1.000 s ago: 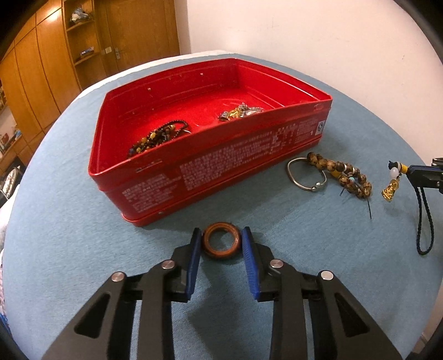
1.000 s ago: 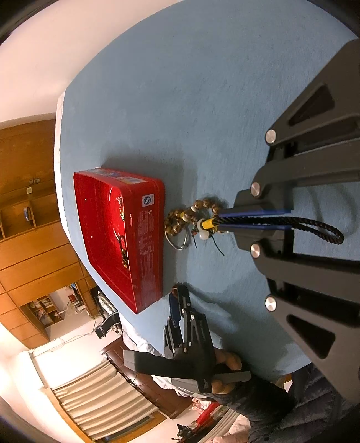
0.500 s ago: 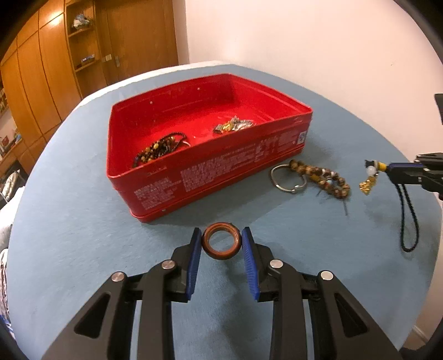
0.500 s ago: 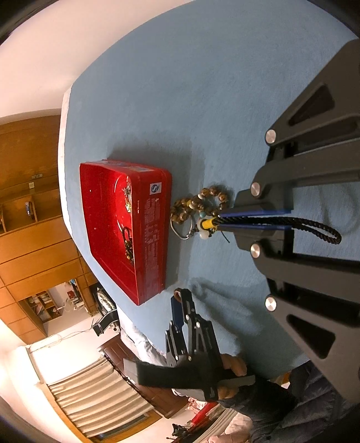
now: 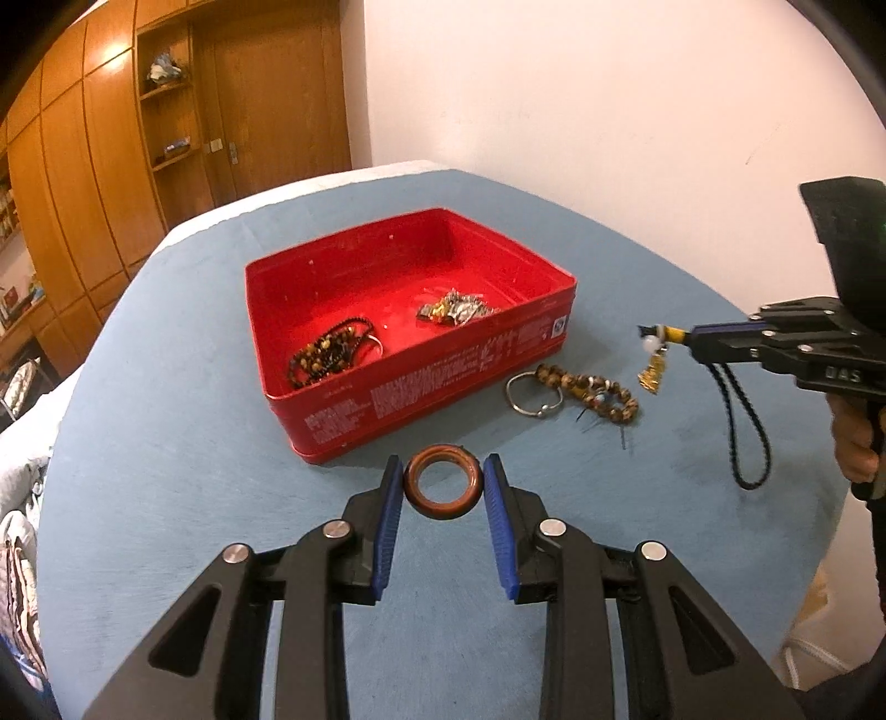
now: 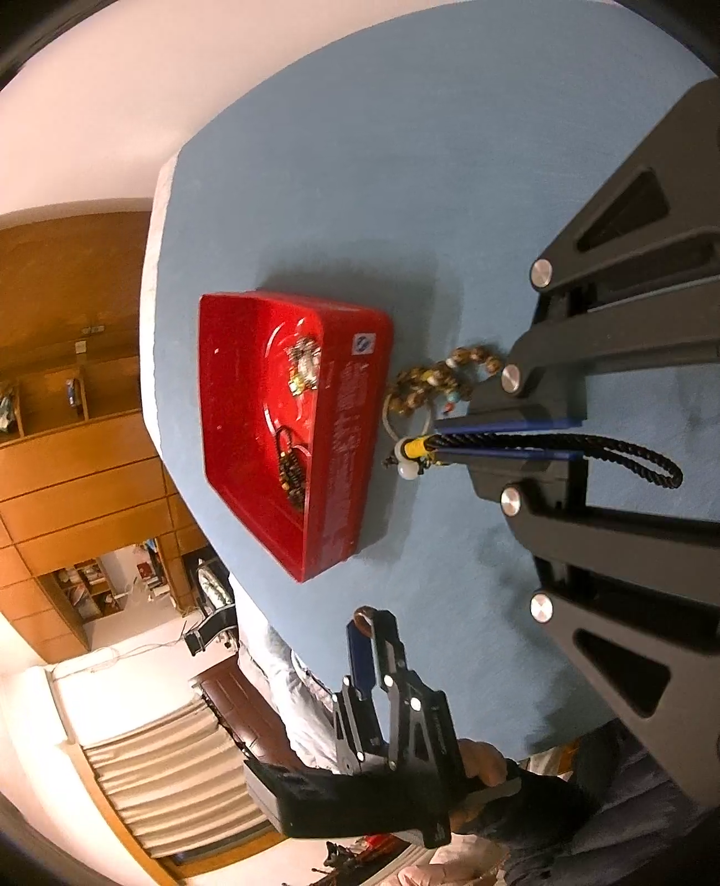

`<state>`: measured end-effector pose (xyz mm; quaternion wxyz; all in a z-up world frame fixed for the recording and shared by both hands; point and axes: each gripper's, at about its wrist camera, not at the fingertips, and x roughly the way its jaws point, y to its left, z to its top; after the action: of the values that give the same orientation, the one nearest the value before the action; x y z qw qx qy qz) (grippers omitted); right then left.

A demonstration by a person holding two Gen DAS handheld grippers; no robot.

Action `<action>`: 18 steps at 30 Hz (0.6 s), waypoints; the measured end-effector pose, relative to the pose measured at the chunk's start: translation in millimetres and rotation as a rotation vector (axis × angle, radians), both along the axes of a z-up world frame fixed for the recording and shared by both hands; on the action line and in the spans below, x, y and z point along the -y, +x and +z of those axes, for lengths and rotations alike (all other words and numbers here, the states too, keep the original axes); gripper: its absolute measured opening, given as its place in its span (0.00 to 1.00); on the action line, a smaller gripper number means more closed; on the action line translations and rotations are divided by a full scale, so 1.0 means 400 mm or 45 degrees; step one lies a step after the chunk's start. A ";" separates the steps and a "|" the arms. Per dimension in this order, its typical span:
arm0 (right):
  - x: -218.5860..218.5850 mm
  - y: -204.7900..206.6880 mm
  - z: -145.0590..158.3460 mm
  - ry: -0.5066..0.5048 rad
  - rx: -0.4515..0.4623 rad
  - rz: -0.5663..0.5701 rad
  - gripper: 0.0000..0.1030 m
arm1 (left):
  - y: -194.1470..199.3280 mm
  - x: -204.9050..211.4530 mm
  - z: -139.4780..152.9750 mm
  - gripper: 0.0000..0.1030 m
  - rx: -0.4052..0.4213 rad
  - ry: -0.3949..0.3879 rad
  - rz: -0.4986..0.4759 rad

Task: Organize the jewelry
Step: 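Carry the wooden ring with the left gripper while the right carries the bead strand into the red box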

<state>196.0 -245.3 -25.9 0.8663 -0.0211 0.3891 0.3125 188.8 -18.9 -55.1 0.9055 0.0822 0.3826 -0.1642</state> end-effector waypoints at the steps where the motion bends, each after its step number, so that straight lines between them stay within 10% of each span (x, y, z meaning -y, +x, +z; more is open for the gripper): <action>1: -0.003 0.000 0.004 -0.001 0.004 0.005 0.03 | -0.004 0.000 0.009 0.29 0.008 0.002 -0.003; 18: -0.096 0.150 0.133 -0.007 0.082 0.090 0.03 | 0.057 -0.007 0.131 0.29 0.136 0.045 -0.004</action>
<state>256.0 -206.8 27.3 0.8668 -0.0472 0.3609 0.3408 211.5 -16.0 -2.7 0.9227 0.1075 0.3365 -0.1543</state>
